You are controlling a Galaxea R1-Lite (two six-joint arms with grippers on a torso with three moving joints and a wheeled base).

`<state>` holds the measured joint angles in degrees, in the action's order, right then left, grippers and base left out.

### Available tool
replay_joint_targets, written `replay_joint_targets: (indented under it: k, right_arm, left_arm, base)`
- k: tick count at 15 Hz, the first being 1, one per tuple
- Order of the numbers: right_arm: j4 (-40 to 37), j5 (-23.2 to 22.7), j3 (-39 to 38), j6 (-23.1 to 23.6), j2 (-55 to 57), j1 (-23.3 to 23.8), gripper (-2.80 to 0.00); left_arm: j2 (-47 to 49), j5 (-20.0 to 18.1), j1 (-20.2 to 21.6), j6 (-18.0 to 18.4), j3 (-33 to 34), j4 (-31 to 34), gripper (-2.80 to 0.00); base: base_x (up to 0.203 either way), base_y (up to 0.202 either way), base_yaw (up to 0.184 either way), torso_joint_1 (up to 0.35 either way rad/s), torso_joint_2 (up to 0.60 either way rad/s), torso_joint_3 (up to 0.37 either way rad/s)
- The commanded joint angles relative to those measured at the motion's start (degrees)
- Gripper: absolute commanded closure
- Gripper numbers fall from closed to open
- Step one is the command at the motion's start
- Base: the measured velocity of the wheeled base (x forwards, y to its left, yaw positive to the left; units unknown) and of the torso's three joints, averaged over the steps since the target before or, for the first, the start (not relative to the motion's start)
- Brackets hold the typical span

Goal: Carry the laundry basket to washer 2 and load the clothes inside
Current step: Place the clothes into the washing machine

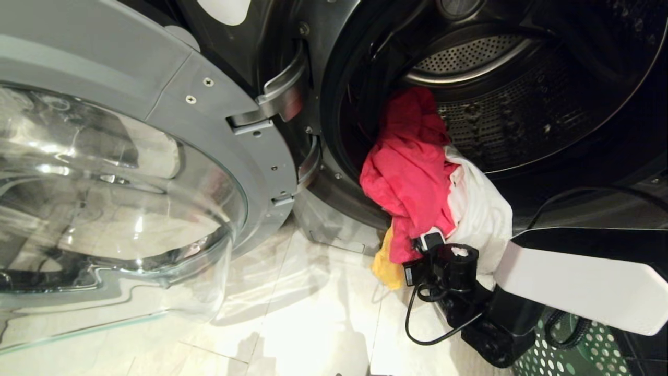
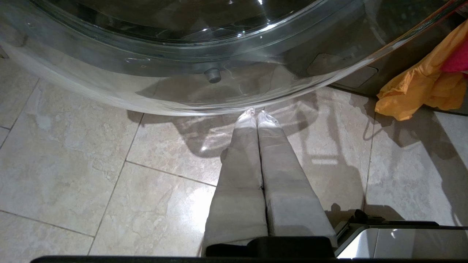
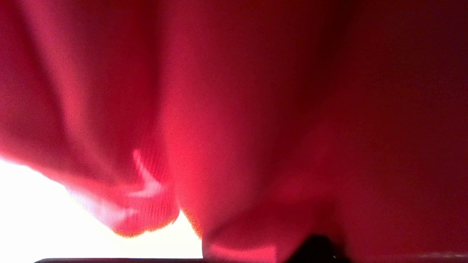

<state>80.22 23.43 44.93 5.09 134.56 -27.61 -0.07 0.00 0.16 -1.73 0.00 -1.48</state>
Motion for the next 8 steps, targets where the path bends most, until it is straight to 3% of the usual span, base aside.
replay_joint_targets:
  k: [1, 4, 8]
  right_arm:
    - [-3.38, 0.20, -2.30, -1.13, -6.42, -0.19, 0.00]
    - [-9.69, 0.13, -4.64, -3.60, -12.29, -0.67, 0.00]
    - [-10.86, 0.14, -5.03, -3.34, -18.02, -1.59, 0.00]
  left_arm:
    - [0.07, 0.00, 0.02, -0.03, 0.44, -0.02, 0.00]
    - [0.07, 0.00, 0.02, -0.03, 0.44, -0.02, 0.00]
    - [0.07, 0.00, 0.02, -0.03, 0.44, -0.02, 0.00]
  base:
    - [0.000, 0.000, 0.000, 0.000, 0.00, 0.000]
    - [0.000, 0.000, 0.000, 0.000, 0.00, 0.000]
    - [0.000, 0.000, 0.000, 0.000, 0.00, 0.000]
